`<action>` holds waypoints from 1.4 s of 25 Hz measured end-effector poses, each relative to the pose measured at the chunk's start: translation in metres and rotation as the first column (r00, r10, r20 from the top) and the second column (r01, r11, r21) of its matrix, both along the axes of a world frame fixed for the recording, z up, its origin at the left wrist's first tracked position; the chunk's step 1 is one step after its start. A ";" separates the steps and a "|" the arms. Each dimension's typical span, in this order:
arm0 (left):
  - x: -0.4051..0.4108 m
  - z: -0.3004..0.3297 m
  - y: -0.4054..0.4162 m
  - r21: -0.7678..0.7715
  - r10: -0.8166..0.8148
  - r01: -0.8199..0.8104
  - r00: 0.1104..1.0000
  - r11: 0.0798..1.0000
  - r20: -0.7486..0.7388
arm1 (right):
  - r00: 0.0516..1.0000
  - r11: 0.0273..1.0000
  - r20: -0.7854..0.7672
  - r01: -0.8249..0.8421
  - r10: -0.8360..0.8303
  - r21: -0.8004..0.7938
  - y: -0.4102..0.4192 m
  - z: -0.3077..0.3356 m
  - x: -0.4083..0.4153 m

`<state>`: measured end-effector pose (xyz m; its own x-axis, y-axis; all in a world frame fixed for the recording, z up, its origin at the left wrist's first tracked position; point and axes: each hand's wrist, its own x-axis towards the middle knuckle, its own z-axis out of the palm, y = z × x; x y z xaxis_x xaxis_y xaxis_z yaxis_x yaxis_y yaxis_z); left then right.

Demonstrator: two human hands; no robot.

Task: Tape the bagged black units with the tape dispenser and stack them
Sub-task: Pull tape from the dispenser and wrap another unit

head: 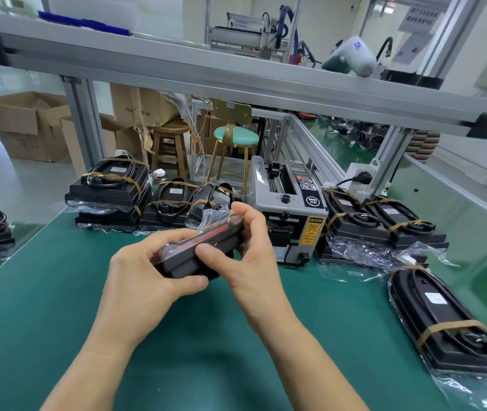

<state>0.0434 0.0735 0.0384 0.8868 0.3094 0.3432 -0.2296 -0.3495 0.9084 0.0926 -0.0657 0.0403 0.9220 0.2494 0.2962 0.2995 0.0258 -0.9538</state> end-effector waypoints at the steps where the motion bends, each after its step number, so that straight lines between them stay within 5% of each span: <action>1: -0.001 0.001 0.001 -0.018 -0.006 0.006 1.000 1.000 0.006 | 1.000 1.000 0.027 0.004 -0.003 -0.020 0.001 0.000 0.000; 16: -0.002 0.003 0.006 -0.147 -0.032 0.030 0.999 0.989 -0.011 | 0.995 0.981 -0.018 -0.095 0.100 0.167 -0.002 0.003 0.011; 20: -0.005 0.003 0.004 -0.119 -0.021 0.023 1.000 0.993 0.020 | 0.997 1.000 0.067 0.026 -0.025 -0.018 0.008 0.011 0.002; 23: -0.006 0.001 0.004 -0.065 -0.010 0.014 0.998 0.998 0.061 | 0.996 0.988 0.083 -0.016 0.029 -0.151 0.004 0.011 0.003; 26: -0.003 -0.003 0.018 -0.256 -0.035 0.075 0.987 0.964 0.159 | 0.989 0.970 0.007 -0.146 0.150 -0.196 -0.023 0.007 0.011; 29: -0.007 -0.019 0.030 -0.534 -0.146 0.276 0.951 0.800 0.272 | 0.962 0.868 -0.009 -0.250 0.273 -0.429 -0.042 0.007 0.015; 32: -0.012 -0.039 0.033 -0.725 -0.263 0.365 0.930 0.584 0.256 | 0.964 0.875 0.052 -0.212 0.259 -0.436 -0.043 0.004 0.012; 33: -0.013 -0.043 0.036 -0.722 -0.305 0.357 0.929 0.593 0.209 | 0.969 0.886 0.067 -0.188 0.237 -0.423 -0.045 0.003 0.010; 35: -0.015 -0.044 0.045 -0.573 -0.285 0.276 0.955 0.772 0.076 | 0.974 0.881 0.146 -0.085 0.171 -0.465 -0.049 0.000 0.009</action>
<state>0.0282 0.1184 -0.0058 0.9687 0.1807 0.1701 -0.2204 0.3121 0.9241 0.1013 -0.1152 0.0402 0.8155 0.5080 0.2771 0.4878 -0.3458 -0.8015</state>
